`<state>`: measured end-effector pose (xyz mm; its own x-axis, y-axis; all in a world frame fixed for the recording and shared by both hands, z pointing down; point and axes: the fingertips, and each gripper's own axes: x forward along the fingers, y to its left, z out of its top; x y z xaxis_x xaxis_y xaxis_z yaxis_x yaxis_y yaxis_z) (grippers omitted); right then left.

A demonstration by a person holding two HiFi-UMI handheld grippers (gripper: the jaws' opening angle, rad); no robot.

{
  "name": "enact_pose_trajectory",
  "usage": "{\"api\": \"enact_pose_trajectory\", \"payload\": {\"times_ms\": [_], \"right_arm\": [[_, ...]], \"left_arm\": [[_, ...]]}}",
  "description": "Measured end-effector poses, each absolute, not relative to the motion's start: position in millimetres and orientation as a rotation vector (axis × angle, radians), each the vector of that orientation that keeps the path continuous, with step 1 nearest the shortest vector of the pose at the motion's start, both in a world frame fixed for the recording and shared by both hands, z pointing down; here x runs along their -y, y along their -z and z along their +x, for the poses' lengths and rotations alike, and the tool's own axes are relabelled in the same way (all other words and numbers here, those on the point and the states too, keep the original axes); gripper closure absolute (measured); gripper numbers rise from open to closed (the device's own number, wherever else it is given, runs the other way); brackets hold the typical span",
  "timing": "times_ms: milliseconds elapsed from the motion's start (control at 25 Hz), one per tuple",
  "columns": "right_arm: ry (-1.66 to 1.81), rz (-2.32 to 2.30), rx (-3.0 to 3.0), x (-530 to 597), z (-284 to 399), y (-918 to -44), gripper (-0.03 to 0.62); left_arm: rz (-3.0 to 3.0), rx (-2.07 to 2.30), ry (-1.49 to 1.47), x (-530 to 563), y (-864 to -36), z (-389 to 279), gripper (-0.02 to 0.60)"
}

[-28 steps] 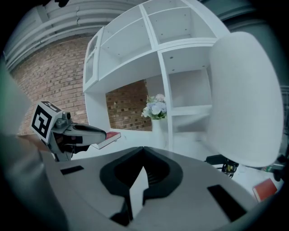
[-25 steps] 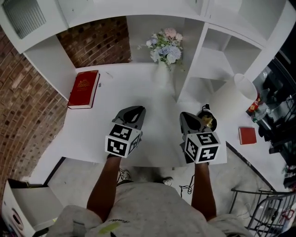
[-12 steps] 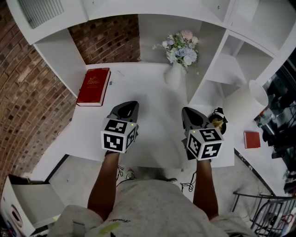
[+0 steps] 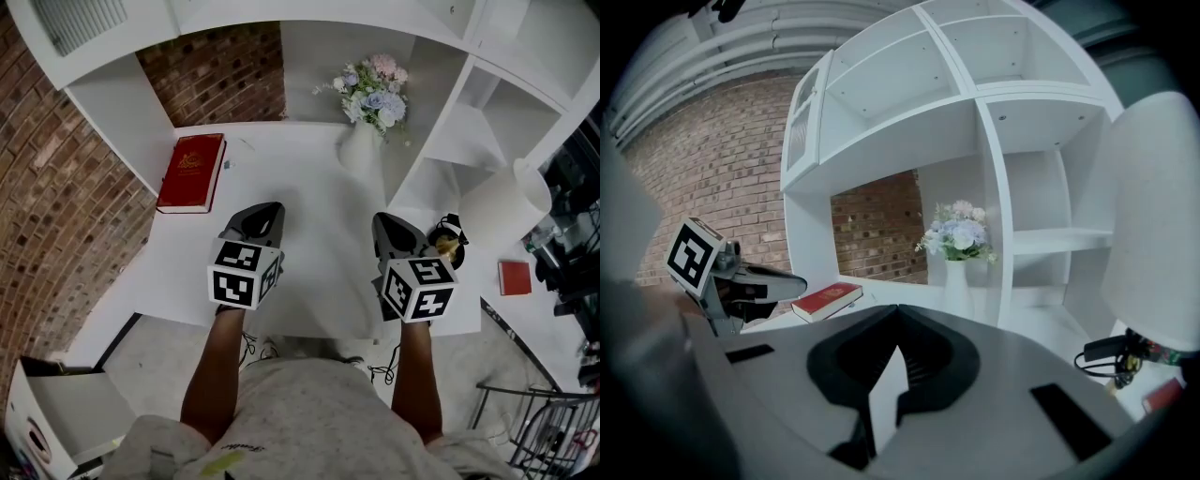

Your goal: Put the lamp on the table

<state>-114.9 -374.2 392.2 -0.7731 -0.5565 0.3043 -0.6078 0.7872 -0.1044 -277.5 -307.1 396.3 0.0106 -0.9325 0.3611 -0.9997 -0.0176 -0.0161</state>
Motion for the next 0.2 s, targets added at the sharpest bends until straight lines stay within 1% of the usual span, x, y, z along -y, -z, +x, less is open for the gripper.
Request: {"api": "enact_pose_trajectory", "payload": {"times_ms": [200], "right_arm": [[-0.291,0.913,2.723,372.7,-117.8,-393.2,0.591]], "left_arm": [[2.047,2.007,-0.396,305.5,-399.5,-277.3,0.584]]}}
